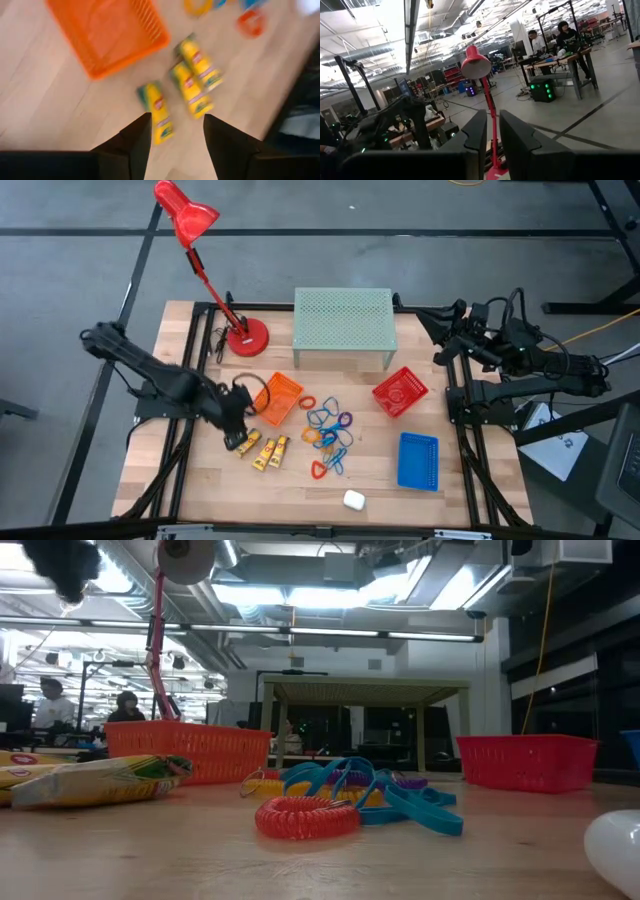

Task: Pick & Place Office Desk Supplies
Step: Put the crayon box into the orange bin

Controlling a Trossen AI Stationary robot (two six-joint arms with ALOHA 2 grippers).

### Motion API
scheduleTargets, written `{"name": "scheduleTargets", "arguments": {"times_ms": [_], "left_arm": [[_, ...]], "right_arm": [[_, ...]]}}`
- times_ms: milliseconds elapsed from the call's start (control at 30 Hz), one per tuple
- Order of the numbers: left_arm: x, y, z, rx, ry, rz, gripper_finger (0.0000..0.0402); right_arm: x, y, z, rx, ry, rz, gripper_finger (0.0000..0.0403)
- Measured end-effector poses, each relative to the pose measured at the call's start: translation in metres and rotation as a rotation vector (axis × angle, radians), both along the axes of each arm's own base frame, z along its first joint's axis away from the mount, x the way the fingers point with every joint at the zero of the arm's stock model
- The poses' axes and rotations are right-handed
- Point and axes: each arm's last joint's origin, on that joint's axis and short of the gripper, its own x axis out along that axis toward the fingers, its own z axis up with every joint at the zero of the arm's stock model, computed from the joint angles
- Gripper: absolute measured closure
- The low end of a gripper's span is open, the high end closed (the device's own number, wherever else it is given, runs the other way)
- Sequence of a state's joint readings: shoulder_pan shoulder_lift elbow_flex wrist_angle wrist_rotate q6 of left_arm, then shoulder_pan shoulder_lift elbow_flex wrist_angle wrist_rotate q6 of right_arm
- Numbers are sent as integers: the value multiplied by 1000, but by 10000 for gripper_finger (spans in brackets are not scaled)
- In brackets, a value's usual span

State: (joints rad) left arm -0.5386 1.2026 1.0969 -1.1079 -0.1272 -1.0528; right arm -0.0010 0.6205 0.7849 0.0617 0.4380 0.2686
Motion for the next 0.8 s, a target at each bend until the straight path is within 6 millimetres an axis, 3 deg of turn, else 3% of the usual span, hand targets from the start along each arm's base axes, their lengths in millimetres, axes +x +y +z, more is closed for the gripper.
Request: {"name": "scheduleTargets", "arguments": {"times_ms": [200, 433, 800], "left_arm": [[10, -22, -27, 17, 160, 106, 210], [41, -43, -49, -127, 107, 347, 203], [51, -52, -91, -34, 301, 502, 187]], "right_arm": [[0, -1, 0, 36, -13, -13, 348], [2, 0, -1, 77, -22, 8, 348], [5, 4, -8, 132, 22, 193, 301]]}}
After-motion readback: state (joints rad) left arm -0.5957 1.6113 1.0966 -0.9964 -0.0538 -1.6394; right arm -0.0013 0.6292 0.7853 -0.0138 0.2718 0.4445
